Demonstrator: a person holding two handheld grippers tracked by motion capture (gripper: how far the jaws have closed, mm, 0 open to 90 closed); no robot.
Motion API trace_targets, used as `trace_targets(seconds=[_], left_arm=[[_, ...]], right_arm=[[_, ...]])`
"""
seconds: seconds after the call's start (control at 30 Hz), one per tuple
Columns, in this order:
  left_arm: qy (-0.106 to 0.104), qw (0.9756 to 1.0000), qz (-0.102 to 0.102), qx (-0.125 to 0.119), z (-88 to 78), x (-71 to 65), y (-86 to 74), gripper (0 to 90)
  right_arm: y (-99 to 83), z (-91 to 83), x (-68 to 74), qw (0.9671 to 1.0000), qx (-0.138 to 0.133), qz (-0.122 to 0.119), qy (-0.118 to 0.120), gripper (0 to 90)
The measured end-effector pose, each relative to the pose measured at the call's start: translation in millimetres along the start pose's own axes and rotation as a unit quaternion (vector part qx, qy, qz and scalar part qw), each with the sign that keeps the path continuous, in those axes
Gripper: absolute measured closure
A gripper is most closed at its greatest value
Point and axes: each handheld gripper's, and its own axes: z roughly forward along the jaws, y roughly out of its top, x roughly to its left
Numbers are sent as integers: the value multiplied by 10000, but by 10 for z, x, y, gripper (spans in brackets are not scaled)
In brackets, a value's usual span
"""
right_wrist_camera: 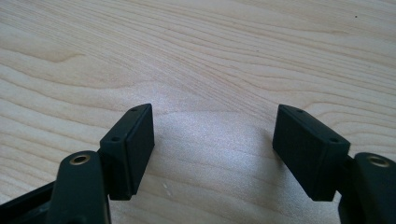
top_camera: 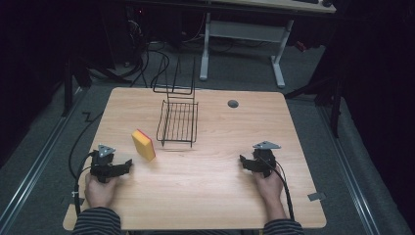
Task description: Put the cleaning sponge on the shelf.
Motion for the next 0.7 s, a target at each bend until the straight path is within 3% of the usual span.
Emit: trace_targets(seconds=[0.7], left_arm=[[36, 10000, -51, 12, 8, -14, 7, 155]], right_arm=[[2, 2, -2, 10000, -6, -36, 19, 297]])
